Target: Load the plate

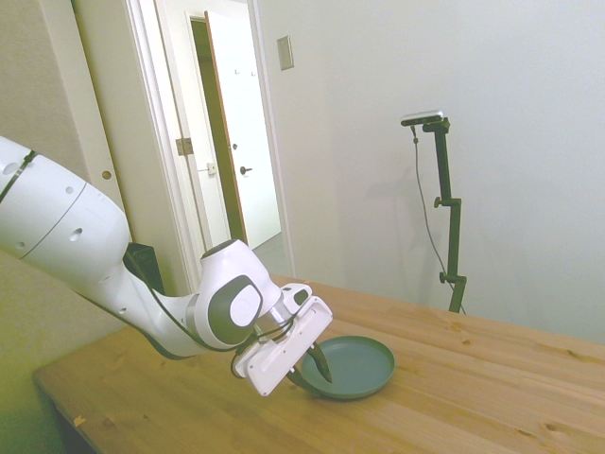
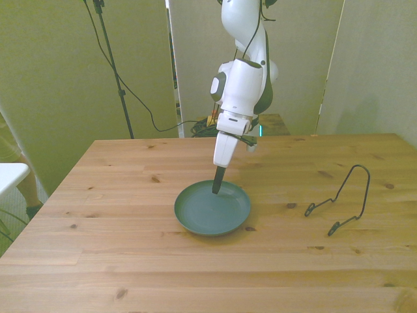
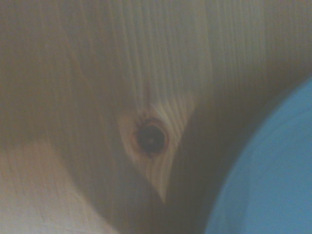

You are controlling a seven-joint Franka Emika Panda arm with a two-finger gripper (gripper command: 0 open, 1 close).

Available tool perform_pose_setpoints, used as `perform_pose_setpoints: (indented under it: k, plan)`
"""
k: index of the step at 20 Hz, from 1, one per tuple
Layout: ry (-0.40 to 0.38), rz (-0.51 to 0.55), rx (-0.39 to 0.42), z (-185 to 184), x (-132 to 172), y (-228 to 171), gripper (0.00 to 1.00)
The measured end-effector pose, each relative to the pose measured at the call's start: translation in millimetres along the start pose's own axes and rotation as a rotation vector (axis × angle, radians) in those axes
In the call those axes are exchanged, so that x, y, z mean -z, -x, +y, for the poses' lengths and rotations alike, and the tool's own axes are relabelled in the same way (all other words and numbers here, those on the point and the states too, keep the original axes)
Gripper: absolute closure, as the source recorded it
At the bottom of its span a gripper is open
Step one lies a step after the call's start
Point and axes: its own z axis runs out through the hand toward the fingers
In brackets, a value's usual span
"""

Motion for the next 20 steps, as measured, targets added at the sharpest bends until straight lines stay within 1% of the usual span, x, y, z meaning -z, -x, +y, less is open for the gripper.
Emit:
perform_pose_setpoints:
  k: [9, 13, 16, 20]
  plan:
    - [0.009, 0.007, -0.006, 4.6, 2.6, -3.0, 1.00]
    - [0.008, 0.016, -0.049, 13.7, 11.6, -10.7, 1.00]
    - [-0.033, 0.022, -0.095, 20.7, 36.4, -27.4, 1.00]
    - [-0.114, 0.030, -0.134, 30.9, 91.7, -53.7, 1.00]
